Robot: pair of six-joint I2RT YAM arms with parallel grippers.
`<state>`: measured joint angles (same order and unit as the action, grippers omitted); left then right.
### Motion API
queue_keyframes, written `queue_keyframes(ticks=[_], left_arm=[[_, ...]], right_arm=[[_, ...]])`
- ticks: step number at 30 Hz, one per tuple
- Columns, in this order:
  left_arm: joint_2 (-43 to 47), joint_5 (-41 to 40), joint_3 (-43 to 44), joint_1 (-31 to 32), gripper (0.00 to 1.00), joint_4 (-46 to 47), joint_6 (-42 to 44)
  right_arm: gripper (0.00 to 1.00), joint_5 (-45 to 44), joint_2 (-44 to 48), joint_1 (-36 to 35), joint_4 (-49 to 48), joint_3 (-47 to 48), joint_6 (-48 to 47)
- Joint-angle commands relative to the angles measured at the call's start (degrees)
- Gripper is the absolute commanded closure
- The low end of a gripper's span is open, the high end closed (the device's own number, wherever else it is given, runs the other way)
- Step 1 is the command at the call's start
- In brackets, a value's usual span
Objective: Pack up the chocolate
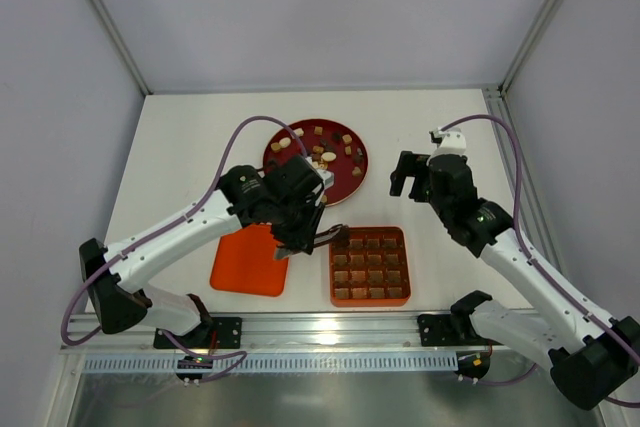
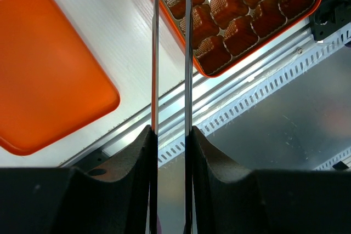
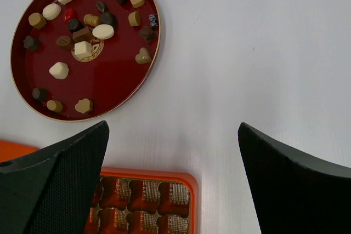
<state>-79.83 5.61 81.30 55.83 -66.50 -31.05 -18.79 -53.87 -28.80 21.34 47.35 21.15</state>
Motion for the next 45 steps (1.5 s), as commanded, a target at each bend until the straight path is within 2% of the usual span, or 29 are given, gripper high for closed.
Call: queue_keyframes(ticks=[1, 13, 19, 32, 40, 45], left_arm=[[1.2, -0.9, -0.3, 0.3, 0.70, 1.5, -0.2], [1.1, -1.7, -0.3, 0.4, 0.69, 1.8, -0.3], [1.0, -2.0, -0.3, 0.4, 0.64, 1.4, -0.2], [1.2, -2.5, 1.0, 0.4, 0.64, 1.2, -0.2], [-2.4, -7.4, 10.1, -0.3, 0.62, -0.8, 1.9], [-6.9, -8.4, 15.9, -5.8, 0.61, -0.7, 3.9]], right_arm=[[0.00, -1.3, 1.4, 0.0, -1.0, 1.1, 0.6], [0.00, -1.3, 1.9, 0.0, -0.7, 1.0, 0.5], [0.00, -1.3, 1.9, 0.0, -0.8, 0.9, 0.6], [0.00, -1.5, 1.9, 0.0, -0.8, 0.9, 0.6], [0.00, -1.7, 2.3, 0.0, -0.2, 1.4, -0.3], [0.00, -1.5, 2.5, 0.0, -0.2, 1.7, -0.8]])
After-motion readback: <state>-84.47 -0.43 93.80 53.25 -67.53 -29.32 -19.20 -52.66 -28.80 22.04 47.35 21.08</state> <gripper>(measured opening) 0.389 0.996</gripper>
